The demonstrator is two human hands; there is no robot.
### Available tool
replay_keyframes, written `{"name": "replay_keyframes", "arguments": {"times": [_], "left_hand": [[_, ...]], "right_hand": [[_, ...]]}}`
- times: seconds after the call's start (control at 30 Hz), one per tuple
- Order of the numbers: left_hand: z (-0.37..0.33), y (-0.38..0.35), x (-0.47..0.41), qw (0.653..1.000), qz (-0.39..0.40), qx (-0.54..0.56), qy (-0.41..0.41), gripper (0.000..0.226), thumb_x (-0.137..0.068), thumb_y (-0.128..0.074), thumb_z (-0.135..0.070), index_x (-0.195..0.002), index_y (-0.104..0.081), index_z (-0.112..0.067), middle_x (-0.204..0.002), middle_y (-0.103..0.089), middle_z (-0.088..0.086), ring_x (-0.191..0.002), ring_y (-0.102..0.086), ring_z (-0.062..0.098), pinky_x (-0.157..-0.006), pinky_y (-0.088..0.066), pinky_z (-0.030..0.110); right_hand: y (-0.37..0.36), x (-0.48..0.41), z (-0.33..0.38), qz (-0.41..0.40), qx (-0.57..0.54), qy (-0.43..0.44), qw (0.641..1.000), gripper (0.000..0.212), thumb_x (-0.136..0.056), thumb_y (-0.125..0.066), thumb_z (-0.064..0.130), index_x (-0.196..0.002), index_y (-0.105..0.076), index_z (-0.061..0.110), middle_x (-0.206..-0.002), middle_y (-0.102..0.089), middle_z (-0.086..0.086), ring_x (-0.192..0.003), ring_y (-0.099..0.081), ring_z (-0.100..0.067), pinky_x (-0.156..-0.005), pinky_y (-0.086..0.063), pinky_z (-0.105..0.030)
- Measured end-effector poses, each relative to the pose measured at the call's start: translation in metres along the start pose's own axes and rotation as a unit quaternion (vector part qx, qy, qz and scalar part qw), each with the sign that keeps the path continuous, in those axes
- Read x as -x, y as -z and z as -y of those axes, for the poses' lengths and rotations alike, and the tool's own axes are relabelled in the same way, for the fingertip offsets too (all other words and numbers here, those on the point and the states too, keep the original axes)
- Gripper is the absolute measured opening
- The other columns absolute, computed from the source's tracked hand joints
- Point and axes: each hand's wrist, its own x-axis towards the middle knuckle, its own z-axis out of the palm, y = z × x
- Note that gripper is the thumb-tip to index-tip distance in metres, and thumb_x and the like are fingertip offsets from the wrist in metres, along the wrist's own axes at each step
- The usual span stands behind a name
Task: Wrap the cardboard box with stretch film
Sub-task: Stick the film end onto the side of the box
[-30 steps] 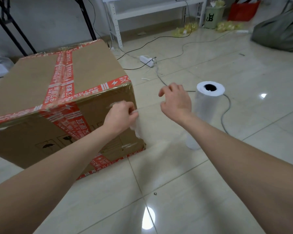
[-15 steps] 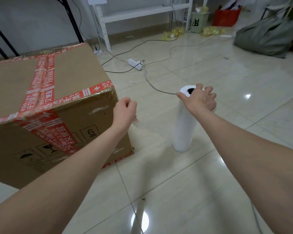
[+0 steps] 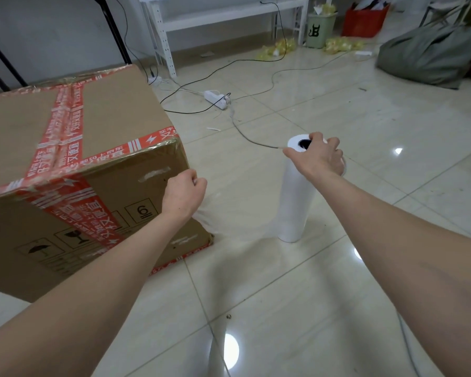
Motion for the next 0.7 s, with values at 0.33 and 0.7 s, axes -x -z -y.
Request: {"name": "replay_keyframes", "arguments": {"times": [0.33, 0.7], "left_hand": [[0.018, 0.040, 0.004, 0.997, -0.004, 0.069, 0.037, 0.018, -0.086, -0.045, -0.007, -0.068, -0.046, -0.006, -0.063, -0.049, 0.007, -0.060, -0.047, 0.019, -0.057, -0.040, 0.029], [0.062, 0.099, 0.032, 0.998, 0.015, 0.020, -0.057, 0.017, -0.092, -0.060, -0.017, -0.079, -0.059, -0.007, -0.066, -0.067, 0.002, -0.055, -0.065, 0.011, -0.051, -0.054, 0.023]], "right_hand": [[-0.005, 0.025, 0.035, -0.058, -0.001, 0.211, 0.976, 0.073, -0.076, -0.066, 0.049, -0.139, -0.040, 0.022, -0.147, -0.034, -0.003, -0.137, -0.027, -0.027, -0.112, -0.024, -0.036], [-0.064, 0.092, 0.093, 0.164, 0.129, 0.374, 0.904, 0.020, -0.088, -0.061, 0.042, -0.102, -0.069, 0.029, -0.106, -0.068, -0.001, -0.102, -0.061, -0.025, -0.076, -0.041, -0.028]]}}
